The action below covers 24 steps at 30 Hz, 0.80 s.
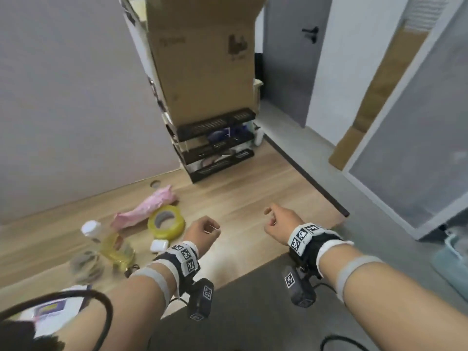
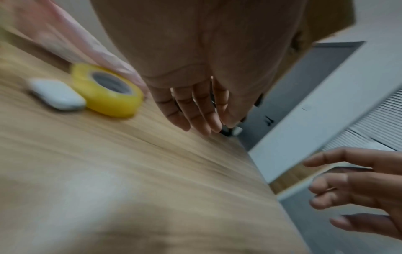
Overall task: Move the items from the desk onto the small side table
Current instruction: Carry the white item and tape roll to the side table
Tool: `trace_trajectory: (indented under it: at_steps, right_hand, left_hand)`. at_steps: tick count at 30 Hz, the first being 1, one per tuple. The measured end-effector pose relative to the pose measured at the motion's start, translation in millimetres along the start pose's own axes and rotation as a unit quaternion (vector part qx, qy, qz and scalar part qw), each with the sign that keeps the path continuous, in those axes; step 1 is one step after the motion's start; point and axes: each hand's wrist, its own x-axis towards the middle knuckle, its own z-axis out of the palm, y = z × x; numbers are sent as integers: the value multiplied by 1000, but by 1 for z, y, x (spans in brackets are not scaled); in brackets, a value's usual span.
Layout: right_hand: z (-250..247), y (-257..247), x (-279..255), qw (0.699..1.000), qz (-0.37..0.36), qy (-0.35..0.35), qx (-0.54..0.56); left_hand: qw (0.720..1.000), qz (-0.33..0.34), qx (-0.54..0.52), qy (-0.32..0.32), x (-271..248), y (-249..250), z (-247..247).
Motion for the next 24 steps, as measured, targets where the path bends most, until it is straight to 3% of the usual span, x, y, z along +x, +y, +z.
trace_trajectory:
  at_steps: [5, 9, 12, 16, 20, 24]
  right_hand:
    - [57, -62, 66, 991, -81, -95, -42]
    - [92, -90, 112, 976, -137, -149, -85]
    - [114, -105, 143, 965, -162, -177, -101]
    - [142, -126, 177, 944, -207, -206, -151]
    - [167, -149, 203, 895, -319, -234, -208]
    - [189, -166, 219, 833, -401, -238, -296]
  left_hand:
    - [990, -107, 17, 95, 3, -79, -63]
    - [965, -214, 62, 136, 9, -120, -80]
    - [953, -254, 141, 89, 17, -133, -80]
    - [947, -280, 156, 37, 41, -147, -73]
    - [942, -276, 162, 98, 55, -155, -65]
    - [934, -279, 197, 107, 61, -157, -62]
